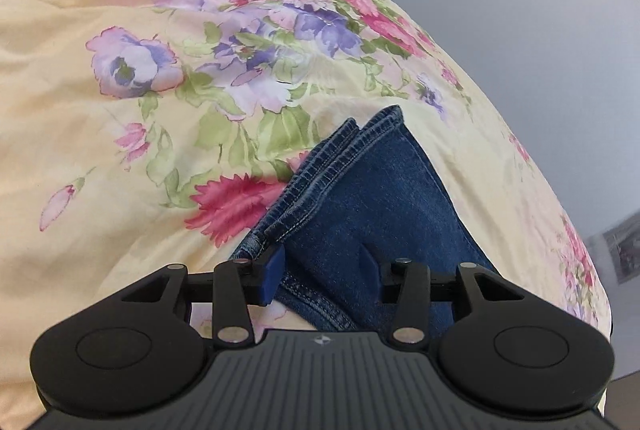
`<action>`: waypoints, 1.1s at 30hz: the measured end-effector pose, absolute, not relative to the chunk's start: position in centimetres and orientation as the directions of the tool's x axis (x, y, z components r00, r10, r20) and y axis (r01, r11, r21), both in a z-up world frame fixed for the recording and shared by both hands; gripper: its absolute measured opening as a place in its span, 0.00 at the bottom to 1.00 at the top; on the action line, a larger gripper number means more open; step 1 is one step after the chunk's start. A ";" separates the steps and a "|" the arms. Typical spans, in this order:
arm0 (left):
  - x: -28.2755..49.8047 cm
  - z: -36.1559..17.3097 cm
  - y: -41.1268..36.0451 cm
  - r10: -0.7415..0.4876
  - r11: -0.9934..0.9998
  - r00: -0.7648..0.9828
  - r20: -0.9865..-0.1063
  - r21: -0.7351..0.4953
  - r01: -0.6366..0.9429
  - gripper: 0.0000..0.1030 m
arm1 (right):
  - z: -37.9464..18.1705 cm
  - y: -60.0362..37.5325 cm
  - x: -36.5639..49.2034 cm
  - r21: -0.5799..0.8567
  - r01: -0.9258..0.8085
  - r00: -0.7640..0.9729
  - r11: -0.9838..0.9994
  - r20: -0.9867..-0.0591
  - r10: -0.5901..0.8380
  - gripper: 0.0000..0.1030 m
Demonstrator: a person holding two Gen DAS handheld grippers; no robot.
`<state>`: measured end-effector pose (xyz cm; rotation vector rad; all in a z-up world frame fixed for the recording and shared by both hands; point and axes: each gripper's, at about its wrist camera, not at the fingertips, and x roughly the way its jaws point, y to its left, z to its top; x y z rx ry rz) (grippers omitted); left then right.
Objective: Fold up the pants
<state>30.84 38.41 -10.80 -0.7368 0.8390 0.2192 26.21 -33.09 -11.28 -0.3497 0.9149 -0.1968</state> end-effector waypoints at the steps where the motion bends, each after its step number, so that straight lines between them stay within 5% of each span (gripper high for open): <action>1: 31.1 -11.2 38.4 -0.088 0.726 0.656 -0.749 -0.499 -0.473 0.41 | -11.2 -33.2 25.8 -0.372 0.021 0.595 0.928 -0.742 -0.311 0.62; 3: 31.6 -11.5 38.2 -0.046 0.728 0.629 -0.776 -0.458 -0.510 0.17 | -10.9 -33.5 25.0 -0.357 0.029 0.590 0.934 -0.748 -0.304 0.62; 6: 31.5 -10.3 37.4 -0.001 0.754 0.649 -0.761 -0.426 -0.499 0.01 | -10.7 -33.8 24.0 -0.326 0.032 0.586 0.945 -0.759 -0.283 0.62; 12: 29.5 -4.7 34.9 0.083 0.850 0.722 -0.687 -0.330 -0.412 0.00 | -10.5 -33.5 22.6 -0.312 0.023 0.598 0.950 -0.758 -0.263 0.62; 22: 30.2 -10.3 35.3 0.107 0.869 0.639 -0.762 -0.241 -0.432 0.01 | -10.0 -33.9 20.6 -0.229 0.072 0.594 0.971 -0.772 -0.226 0.61; 25: 30.1 -10.2 35.1 0.108 0.887 0.633 -0.766 -0.213 -0.409 0.03 | -10.1 -33.7 19.4 -0.185 0.086 0.574 0.979 -0.794 -0.201 0.47; 30: 30.3 -10.2 34.8 0.111 0.894 0.614 -0.781 -0.190 -0.405 0.03 | -11.3 -32.4 18.0 -0.148 0.106 0.556 0.983 -0.811 -0.182 0.45; 33: 30.6 -10.3 34.6 0.121 0.898 0.604 -0.788 -0.172 -0.404 0.03 | -12.1 -32.0 17.7 -0.156 0.135 0.556 0.979 -0.805 -0.205 0.35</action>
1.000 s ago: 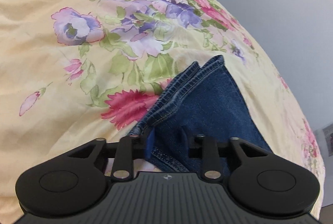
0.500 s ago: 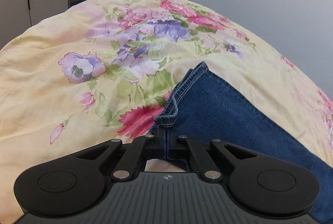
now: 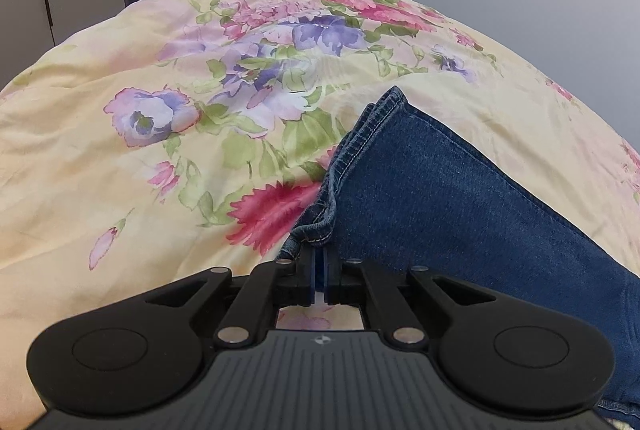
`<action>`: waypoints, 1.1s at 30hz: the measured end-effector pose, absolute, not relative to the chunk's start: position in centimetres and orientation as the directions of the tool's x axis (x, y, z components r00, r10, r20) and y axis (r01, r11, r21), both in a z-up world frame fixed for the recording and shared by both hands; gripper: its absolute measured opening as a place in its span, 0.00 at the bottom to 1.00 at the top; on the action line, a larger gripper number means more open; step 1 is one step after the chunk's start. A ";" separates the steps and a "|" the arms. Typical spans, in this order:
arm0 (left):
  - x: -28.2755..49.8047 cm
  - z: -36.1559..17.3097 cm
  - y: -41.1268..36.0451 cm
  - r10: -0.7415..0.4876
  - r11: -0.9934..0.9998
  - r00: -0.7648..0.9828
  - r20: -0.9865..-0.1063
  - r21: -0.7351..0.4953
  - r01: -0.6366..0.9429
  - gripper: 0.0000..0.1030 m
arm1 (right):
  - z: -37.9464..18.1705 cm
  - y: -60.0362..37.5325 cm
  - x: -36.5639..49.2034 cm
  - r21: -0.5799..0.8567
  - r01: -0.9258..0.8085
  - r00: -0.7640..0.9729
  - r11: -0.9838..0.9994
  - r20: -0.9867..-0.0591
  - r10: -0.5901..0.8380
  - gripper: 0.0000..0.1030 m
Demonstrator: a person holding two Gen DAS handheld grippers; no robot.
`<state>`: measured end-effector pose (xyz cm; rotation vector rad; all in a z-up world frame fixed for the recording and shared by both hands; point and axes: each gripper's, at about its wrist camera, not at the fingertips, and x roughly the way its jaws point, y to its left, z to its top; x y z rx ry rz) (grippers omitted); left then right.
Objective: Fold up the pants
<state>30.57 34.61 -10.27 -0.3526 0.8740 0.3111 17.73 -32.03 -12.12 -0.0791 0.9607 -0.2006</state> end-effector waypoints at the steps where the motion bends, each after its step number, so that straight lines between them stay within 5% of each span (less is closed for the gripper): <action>1: 30.6 -10.3 34.5 0.123 0.900 0.603 -0.788 -0.167 -0.403 0.03 | -12.3 -32.1 17.8 -0.152 0.154 0.558 0.976 -0.802 -0.213 0.31; 9: 31.0 -10.6 34.2 0.137 0.901 0.585 -0.799 -0.144 -0.408 0.03 | -13.4 -33.5 19.7 -0.107 0.257 0.539 0.961 -0.809 -0.234 0.22; 10: 31.0 -10.6 34.1 0.144 0.903 0.583 -0.799 -0.135 -0.409 0.03 | -13.6 -33.5 19.9 -0.104 0.248 0.527 0.963 -0.820 -0.224 0.08; 13: 30.8 -9.4 34.0 0.163 0.905 0.606 -0.779 -0.126 -0.406 0.01 | -11.6 -33.9 19.4 -0.126 0.210 0.577 0.970 -0.784 -0.227 0.00; 25: 30.8 -10.2 33.6 0.185 0.928 0.561 -0.807 -0.045 -0.370 0.01 | -13.7 -36.3 20.1 -0.115 0.223 0.494 0.968 -0.843 -0.214 0.00; 27: 30.9 -10.2 33.8 0.178 0.931 0.561 -0.809 -0.047 -0.363 0.08 | -13.6 -36.1 20.1 -0.125 0.196 0.484 0.973 -0.850 -0.207 0.01; 31: 29.8 -8.9 34.1 0.199 0.924 0.586 -0.786 -0.050 -0.380 0.26 | -12.2 -35.7 18.8 -0.124 0.178 0.492 0.976 -0.848 -0.197 0.27; 33: 29.2 -7.9 33.9 0.196 0.931 0.608 -0.770 -0.048 -0.361 0.31 | -11.1 -35.3 17.8 -0.122 0.164 0.518 0.979 -0.834 -0.191 0.29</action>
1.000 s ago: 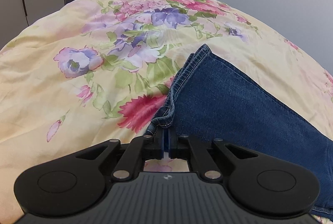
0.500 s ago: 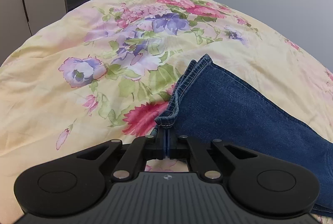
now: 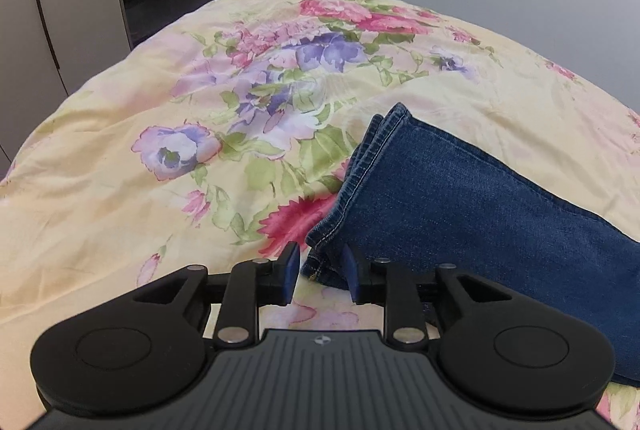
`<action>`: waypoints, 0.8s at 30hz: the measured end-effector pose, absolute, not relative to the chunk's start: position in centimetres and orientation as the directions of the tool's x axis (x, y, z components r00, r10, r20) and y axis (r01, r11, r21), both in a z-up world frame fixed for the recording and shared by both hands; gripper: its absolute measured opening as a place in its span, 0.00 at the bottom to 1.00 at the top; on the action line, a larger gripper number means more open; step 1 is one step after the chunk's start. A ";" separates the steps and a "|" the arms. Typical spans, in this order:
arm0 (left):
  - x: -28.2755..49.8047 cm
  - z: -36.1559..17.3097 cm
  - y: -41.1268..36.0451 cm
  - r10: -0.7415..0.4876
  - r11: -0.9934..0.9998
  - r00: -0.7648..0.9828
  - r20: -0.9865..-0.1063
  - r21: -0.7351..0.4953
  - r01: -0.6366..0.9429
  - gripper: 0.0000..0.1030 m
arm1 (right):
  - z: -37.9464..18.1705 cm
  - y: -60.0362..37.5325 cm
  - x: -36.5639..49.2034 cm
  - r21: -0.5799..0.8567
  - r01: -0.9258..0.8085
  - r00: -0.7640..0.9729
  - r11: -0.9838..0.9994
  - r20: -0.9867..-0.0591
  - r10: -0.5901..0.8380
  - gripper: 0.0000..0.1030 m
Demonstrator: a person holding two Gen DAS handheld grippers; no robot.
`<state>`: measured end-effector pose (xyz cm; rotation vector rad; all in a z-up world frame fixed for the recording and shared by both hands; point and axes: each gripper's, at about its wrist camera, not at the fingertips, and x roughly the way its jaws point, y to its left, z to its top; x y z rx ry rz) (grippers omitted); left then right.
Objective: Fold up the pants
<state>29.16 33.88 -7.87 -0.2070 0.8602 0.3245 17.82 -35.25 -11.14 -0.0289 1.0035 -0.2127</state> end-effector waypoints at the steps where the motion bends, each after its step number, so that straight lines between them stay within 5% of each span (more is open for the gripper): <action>1: 28.9 -7.4 33.7 0.193 0.935 0.619 -0.762 -0.048 -0.351 0.32 | -10.6 -34.9 17.5 -0.120 0.153 0.534 0.981 -0.825 -0.185 0.28; 5: 29.1 -5.6 33.0 0.140 0.958 0.672 -0.727 -0.072 -0.277 0.40 | -8.7 -32.7 17.8 -0.100 0.107 0.603 0.989 -0.785 -0.145 0.28; 8: 30.5 -4.9 32.2 0.092 0.970 0.683 -0.725 -0.091 -0.227 0.41 | -8.3 -30.7 19.9 -0.062 0.044 0.632 0.997 -0.771 -0.076 0.27; 11: 32.2 -5.1 30.9 0.063 0.979 0.688 -0.723 -0.090 -0.185 0.40 | -8.7 -28.4 23.0 -0.031 -0.010 0.650 0.999 -0.760 -0.017 0.14; 17: 36.1 -7.2 28.4 -0.012 0.992 0.713 -0.701 -0.100 -0.082 0.40 | -10.2 -22.4 30.3 0.047 -0.139 0.665 0.989 -0.736 0.128 0.13; 24: 41.2 -11.0 29.0 0.063 0.993 0.675 -0.735 -0.019 -0.113 0.19 | -13.4 -15.1 39.1 0.110 -0.248 0.620 0.962 -0.745 0.245 0.13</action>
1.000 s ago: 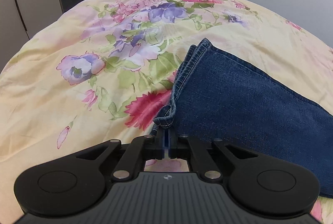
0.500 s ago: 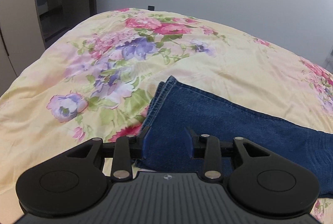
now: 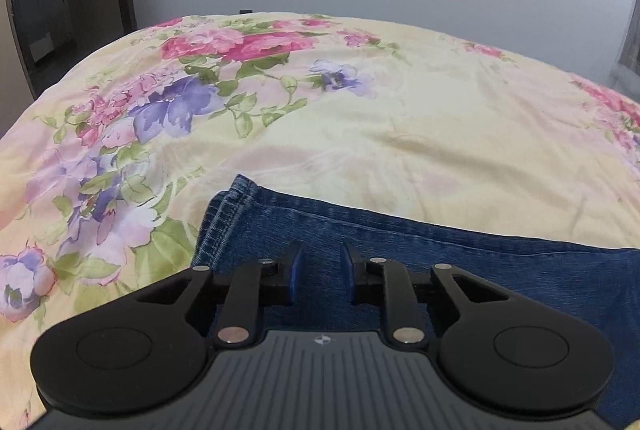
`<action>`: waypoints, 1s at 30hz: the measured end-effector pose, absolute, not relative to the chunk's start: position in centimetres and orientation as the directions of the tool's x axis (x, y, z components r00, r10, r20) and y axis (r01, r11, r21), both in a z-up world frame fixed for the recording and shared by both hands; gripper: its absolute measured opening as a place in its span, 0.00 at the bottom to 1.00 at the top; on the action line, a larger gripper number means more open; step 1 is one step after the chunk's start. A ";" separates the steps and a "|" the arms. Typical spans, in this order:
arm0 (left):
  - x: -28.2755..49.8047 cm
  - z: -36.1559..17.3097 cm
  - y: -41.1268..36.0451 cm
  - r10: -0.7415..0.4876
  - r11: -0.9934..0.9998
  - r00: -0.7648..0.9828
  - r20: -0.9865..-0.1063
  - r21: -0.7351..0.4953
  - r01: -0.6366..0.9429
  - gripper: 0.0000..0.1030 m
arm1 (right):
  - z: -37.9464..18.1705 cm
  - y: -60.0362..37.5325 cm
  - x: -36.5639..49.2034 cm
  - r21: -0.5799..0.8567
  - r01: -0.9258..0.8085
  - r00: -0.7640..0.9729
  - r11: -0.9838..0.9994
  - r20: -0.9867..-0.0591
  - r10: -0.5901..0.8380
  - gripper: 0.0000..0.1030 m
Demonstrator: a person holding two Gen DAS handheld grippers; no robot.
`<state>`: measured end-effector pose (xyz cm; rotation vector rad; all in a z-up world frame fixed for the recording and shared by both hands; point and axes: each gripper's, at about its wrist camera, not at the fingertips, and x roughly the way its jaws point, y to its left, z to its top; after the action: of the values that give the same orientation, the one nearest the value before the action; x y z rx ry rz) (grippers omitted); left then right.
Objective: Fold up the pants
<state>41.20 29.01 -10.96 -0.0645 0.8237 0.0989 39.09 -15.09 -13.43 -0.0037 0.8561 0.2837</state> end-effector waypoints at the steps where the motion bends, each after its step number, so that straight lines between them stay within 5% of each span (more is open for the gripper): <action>1: 41.9 -11.6 29.6 0.081 0.991 0.663 -0.744 -0.010 -0.133 0.17 | -14.3 -14.3 40.2 0.094 -0.256 0.619 0.962 -0.749 0.238 0.13; 5: 43.3 -12.7 30.8 0.098 0.987 0.654 -0.750 -0.012 -0.161 0.06 | -16.3 -12.5 43.8 0.068 -0.250 0.627 0.966 -0.749 0.215 0.13; 14: 41.4 -10.8 30.1 0.155 0.976 0.716 -0.681 -0.009 -0.219 0.09 | -15.6 -12.5 44.0 0.073 -0.214 0.650 0.974 -0.733 0.198 0.13; 24: 30.7 -7.9 20.3 -0.097 0.981 0.744 -0.662 0.061 0.182 0.10 | -13.0 -9.8 30.7 0.162 -0.308 0.657 0.938 -0.677 0.333 0.13; 30: 28.8 -11.4 16.9 -0.103 0.963 0.705 -0.701 0.107 0.246 0.12 | -16.3 -9.7 27.6 0.145 -0.259 0.649 0.955 -0.706 0.283 0.12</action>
<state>28.78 16.87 -11.43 0.1989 0.7646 -0.1953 27.61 -9.70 -16.31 0.0321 0.8076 0.3076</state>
